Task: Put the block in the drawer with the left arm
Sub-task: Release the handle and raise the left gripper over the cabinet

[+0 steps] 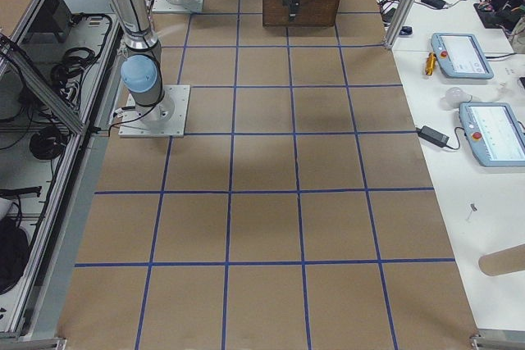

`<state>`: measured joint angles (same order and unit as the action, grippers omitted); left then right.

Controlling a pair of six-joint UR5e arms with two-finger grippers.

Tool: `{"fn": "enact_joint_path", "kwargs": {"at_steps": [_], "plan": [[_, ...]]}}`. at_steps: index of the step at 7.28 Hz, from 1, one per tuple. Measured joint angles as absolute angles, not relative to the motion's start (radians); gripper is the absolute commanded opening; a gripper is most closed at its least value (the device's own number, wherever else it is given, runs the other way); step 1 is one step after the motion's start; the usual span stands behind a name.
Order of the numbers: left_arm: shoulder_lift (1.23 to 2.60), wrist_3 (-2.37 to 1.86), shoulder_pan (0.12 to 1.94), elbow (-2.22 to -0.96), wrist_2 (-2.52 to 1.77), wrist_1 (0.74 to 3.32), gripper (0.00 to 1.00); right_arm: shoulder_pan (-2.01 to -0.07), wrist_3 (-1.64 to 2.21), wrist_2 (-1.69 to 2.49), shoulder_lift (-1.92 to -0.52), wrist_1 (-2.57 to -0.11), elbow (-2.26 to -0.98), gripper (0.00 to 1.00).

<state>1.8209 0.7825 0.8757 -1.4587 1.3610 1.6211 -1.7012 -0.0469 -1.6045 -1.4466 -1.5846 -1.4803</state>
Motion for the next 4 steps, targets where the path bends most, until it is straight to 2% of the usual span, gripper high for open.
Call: {"fn": "enact_joint_path", "kwargs": {"at_steps": [4], "plan": [[1.618,0.7,0.925,-1.494,1.417,1.736,1.0,-1.701,-0.047,-1.605,-1.447,-1.585,-1.48,1.0]]}}
